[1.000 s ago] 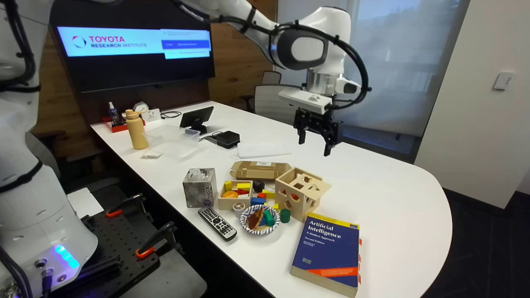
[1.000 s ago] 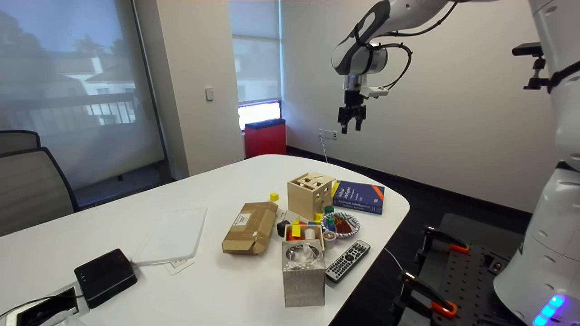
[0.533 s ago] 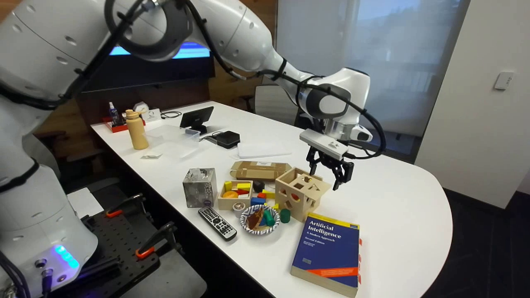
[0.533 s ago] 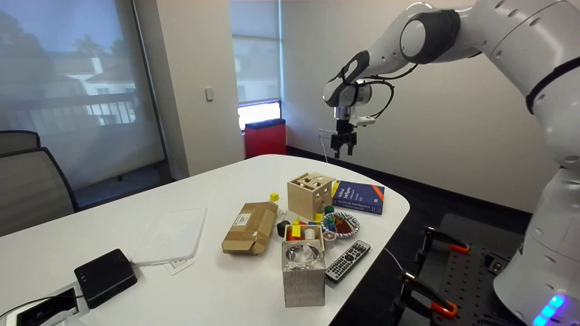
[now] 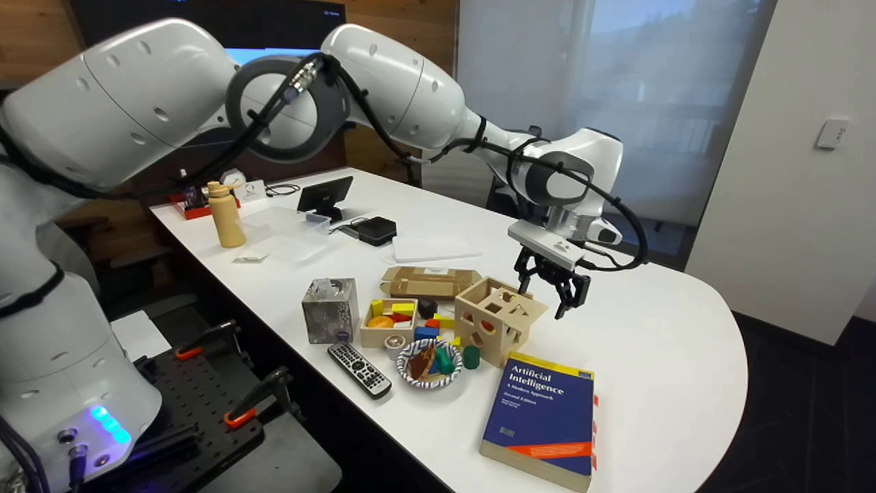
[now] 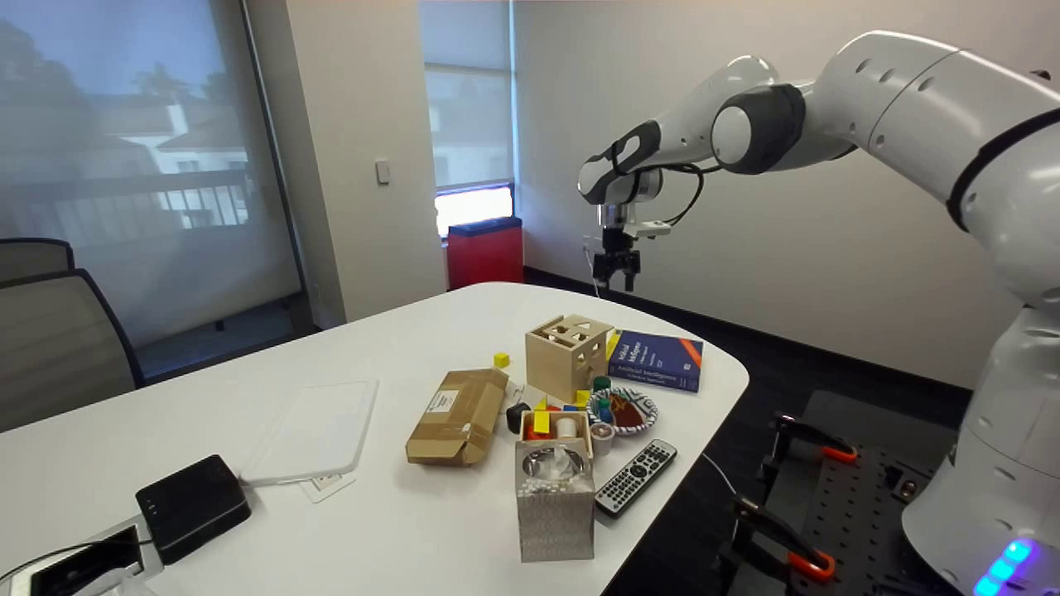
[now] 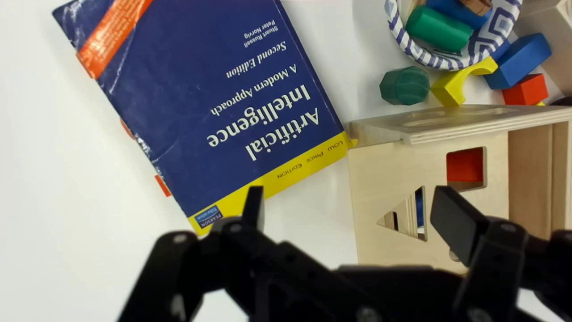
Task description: Close the box
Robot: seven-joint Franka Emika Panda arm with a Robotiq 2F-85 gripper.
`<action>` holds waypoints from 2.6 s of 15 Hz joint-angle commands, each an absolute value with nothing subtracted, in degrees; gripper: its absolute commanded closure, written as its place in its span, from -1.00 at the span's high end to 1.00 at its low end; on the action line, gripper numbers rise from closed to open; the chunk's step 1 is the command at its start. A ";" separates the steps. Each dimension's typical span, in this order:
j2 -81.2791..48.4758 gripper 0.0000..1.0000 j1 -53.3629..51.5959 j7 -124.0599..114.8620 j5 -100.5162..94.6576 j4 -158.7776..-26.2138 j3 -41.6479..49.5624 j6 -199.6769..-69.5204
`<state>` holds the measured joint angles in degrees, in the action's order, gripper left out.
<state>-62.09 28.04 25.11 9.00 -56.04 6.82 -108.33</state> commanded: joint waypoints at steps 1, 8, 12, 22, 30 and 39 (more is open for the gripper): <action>-69.02 1.00 28.83 22.29 8.97 -45.54 7.29 -103.89; -76.50 1.00 30.00 19.02 7.24 -36.72 5.51 -101.84; -79.30 1.00 30.38 16.26 7.03 -32.19 5.34 -101.55; -81.14 1.00 29.44 14.90 8.96 -31.08 4.77 -101.98; -81.33 1.00 28.61 15.85 8.89 -30.75 0.95 -101.88; -80.86 1.00 27.88 16.53 8.66 -30.65 -1.99 -101.81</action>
<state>-80.26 27.87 15.75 8.35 -32.69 -1.30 -103.96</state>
